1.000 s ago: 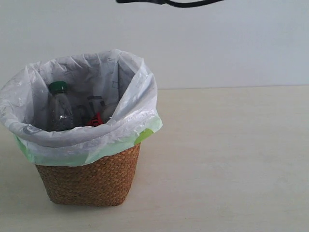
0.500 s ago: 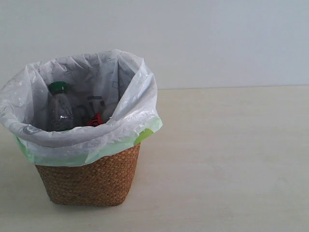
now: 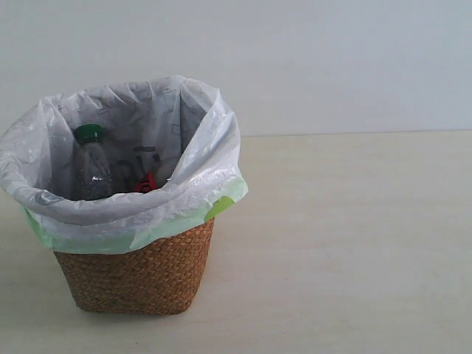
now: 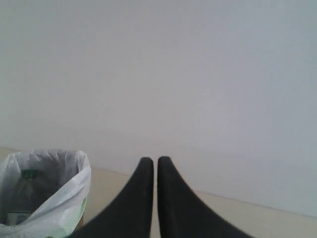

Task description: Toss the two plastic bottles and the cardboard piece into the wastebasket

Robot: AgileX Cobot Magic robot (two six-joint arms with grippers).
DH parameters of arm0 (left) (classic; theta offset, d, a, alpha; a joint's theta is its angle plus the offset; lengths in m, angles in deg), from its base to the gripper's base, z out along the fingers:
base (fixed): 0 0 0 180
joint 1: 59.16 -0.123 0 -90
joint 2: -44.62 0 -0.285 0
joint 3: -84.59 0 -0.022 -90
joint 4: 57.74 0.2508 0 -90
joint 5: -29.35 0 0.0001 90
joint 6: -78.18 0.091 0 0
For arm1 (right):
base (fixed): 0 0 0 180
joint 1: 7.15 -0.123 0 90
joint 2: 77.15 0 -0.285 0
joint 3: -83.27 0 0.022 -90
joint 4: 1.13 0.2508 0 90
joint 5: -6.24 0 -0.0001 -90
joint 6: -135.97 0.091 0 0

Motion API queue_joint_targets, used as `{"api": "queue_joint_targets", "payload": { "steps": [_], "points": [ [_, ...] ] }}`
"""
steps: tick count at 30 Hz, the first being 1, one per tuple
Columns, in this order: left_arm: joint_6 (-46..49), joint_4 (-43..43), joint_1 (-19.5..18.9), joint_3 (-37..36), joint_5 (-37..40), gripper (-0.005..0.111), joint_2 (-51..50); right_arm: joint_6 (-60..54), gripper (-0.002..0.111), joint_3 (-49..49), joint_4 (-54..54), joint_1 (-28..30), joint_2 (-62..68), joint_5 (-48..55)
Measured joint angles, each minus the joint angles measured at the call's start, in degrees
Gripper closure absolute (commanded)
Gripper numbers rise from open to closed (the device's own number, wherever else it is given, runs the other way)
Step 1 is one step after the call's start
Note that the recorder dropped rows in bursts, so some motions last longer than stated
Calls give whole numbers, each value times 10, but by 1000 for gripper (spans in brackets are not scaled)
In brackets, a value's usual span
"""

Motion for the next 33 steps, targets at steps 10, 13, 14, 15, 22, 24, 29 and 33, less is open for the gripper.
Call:
{"api": "queue_joint_targets", "payload": {
  "steps": [10, 13, 14, 15, 22, 24, 29, 33],
  "points": [
    [0, 0, 0, 0, 0, -1, 0, -4, 108, 164, 0, 0, -219, -56],
    [0, 0, 0, 0, 0, -1, 0, -4, 108, 178, 0, 0, -249, -29],
    [0, 0, 0, 0, 0, -1, 0, -4, 108, 179, 0, 0, -254, -22],
    [0, 0, 0, 0, 0, -1, 0, -4, 108, 180, 0, 0, -258, -17],
    [0, 0, 0, 0, 0, -1, 0, -4, 108, 180, 0, 0, -265, 13],
    [0, 0, 0, 0, 0, -1, 0, -4, 108, 180, 0, 0, -265, 13],
    [0, 0, 0, 0, 0, -1, 0, -4, 108, 180, 0, 0, -265, 14],
    [0, 0, 0, 0, 0, -1, 0, -4, 108, 180, 1, 0, -265, 14]
  ]
}}
